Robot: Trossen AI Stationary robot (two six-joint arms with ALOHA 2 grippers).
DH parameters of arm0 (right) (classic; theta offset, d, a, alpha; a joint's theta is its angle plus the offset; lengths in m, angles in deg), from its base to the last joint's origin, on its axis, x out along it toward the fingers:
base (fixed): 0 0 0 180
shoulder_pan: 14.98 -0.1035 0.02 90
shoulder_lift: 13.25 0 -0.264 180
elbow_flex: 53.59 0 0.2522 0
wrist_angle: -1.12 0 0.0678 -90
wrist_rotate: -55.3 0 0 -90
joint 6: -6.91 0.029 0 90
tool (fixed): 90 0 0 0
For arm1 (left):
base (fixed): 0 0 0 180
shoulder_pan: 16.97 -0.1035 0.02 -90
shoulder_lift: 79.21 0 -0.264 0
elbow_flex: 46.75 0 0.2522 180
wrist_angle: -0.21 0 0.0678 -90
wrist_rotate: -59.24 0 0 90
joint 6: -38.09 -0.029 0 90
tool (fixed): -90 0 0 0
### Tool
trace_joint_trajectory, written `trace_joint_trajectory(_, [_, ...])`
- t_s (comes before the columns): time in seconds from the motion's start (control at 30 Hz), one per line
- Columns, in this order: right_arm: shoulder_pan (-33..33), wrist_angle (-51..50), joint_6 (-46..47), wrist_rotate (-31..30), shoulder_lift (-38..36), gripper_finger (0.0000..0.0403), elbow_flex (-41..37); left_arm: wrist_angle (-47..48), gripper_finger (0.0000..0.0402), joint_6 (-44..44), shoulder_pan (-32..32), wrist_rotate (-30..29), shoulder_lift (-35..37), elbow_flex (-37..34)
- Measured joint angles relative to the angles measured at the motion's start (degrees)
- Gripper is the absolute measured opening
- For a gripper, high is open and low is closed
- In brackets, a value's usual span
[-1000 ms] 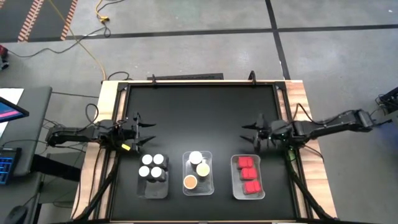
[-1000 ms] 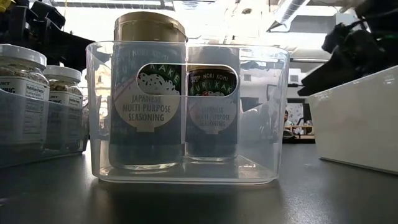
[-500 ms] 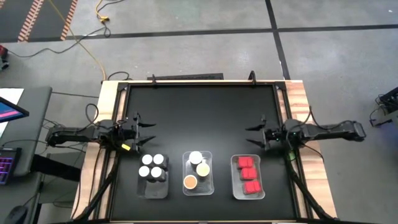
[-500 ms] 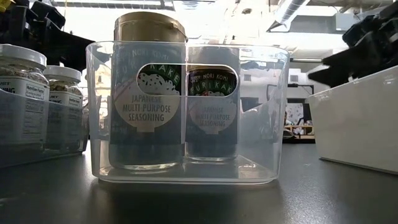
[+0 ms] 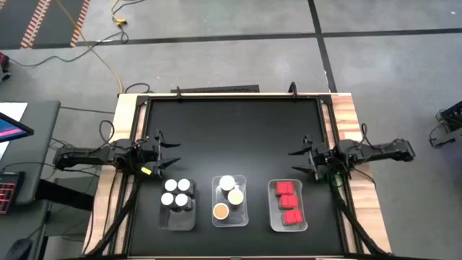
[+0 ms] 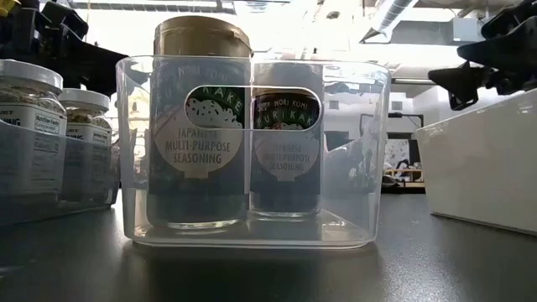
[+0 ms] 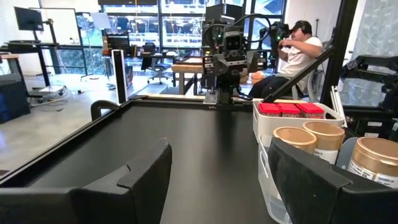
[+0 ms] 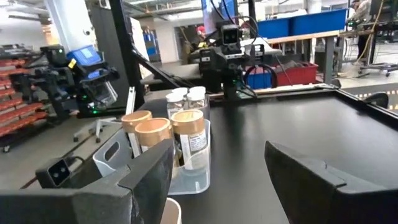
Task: Sort spices by type
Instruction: Return to Home Position
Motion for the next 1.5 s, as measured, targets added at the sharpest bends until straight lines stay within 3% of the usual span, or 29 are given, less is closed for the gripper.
trace_joint_trajectory(0.47, [-0.3, -0.3, -3.59, -0.01, 0.58, 0.0283, -0.04, 0.0, 0.0256, 0.0, 0.02, 0.0, 0.0, 0.0])
trace_joint_trajectory(1.5, [1.92, -0.52, -3.39, 0.0, 15.47, 0.0283, -0.09, 0.0, 0.0256, 0.0, 0.02, 0.0, 0.0, 0.0])
